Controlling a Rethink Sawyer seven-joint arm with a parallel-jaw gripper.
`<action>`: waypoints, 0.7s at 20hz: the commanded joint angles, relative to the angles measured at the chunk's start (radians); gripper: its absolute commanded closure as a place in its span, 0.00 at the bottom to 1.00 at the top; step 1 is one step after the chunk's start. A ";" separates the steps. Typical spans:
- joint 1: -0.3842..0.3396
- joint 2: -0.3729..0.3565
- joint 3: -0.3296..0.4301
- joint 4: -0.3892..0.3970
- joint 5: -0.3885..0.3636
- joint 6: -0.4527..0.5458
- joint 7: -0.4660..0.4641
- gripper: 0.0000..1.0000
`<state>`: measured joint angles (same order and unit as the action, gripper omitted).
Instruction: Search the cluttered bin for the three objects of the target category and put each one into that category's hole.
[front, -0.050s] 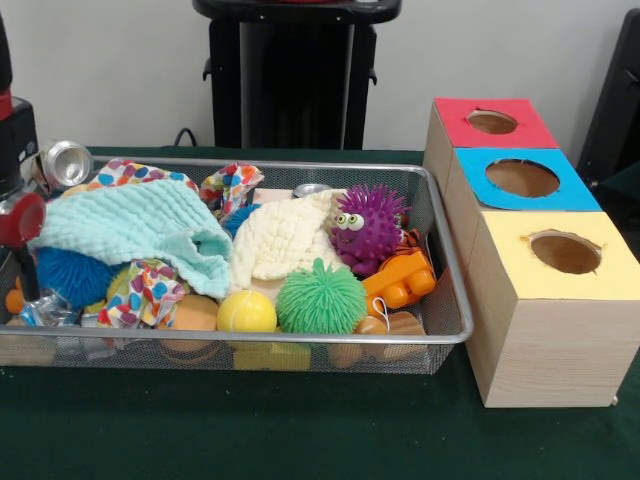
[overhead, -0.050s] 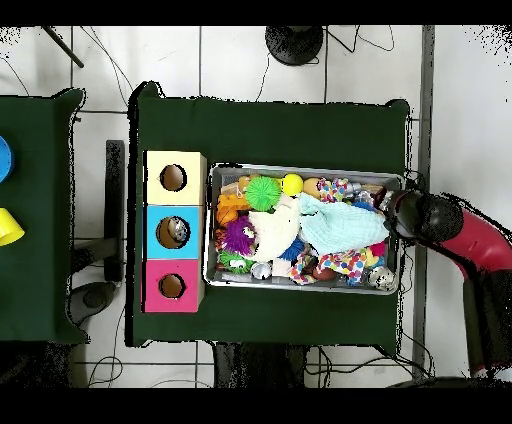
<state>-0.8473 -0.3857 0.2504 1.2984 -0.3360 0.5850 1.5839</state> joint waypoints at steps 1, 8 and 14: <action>0.034 0.041 0.040 0.011 -0.130 -0.070 -0.119 0.00; 0.053 0.044 0.028 0.011 -0.188 -0.088 -0.087 0.00; 0.062 0.047 0.028 0.008 -0.215 -0.094 -0.074 0.00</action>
<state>-0.8088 -0.3827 0.2502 1.2955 -0.4757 0.5196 1.5839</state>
